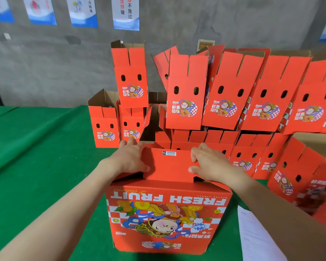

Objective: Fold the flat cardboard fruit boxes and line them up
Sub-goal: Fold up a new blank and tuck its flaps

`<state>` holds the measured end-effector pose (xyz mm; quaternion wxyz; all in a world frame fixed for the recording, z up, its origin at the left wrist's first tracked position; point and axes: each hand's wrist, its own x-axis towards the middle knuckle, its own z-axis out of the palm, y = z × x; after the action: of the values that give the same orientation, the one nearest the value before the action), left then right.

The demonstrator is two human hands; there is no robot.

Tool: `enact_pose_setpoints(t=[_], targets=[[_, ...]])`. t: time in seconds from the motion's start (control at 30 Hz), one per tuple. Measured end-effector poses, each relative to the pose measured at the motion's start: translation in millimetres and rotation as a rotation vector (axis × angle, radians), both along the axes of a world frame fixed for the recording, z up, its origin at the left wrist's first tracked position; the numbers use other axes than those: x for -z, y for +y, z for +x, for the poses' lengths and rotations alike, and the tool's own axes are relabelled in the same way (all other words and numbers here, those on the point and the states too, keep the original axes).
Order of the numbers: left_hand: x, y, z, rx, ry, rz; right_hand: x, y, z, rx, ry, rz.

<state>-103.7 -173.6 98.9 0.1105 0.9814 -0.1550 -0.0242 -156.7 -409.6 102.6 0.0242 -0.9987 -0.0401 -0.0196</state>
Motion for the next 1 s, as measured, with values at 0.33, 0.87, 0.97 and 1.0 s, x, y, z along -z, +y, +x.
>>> enact_pose_setpoints(t=[0.33, 0.87, 0.97, 1.0], targets=[[5.8, -0.6, -2.4, -0.018, -0.054, -0.011, 11.9, 1.9, -4.7, -0.013, -0.074, -0.108], [4.5, 4.5, -3.9, -0.024, -0.002, -0.043, -14.2, -16.9, -5.3, -0.12, 0.044, 0.318], [8.6, 1.8, -3.4, -0.024, -0.033, -0.027, -4.1, -12.0, -3.2, -0.103, 0.008, 0.155], [8.9, 0.8, -3.3, -0.025, -0.042, -0.018, -2.6, -10.0, -2.2, -0.097, -0.001, 0.121]])
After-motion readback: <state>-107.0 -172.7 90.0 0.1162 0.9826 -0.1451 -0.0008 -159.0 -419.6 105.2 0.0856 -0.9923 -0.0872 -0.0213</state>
